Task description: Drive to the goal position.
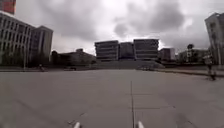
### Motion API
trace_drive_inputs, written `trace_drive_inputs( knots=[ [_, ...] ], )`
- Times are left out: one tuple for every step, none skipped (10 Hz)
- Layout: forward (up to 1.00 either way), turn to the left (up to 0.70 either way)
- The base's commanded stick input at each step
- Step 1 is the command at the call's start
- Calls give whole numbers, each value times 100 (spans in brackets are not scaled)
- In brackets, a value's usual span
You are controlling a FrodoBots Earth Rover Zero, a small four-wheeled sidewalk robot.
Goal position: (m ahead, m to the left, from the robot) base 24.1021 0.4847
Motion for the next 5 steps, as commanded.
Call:
trace_drive_inputs(
  knots=[
    [100, 0],
    [100, 0],
    [100, 0],
    [100, 0],
    [100, 0]
  ],
)
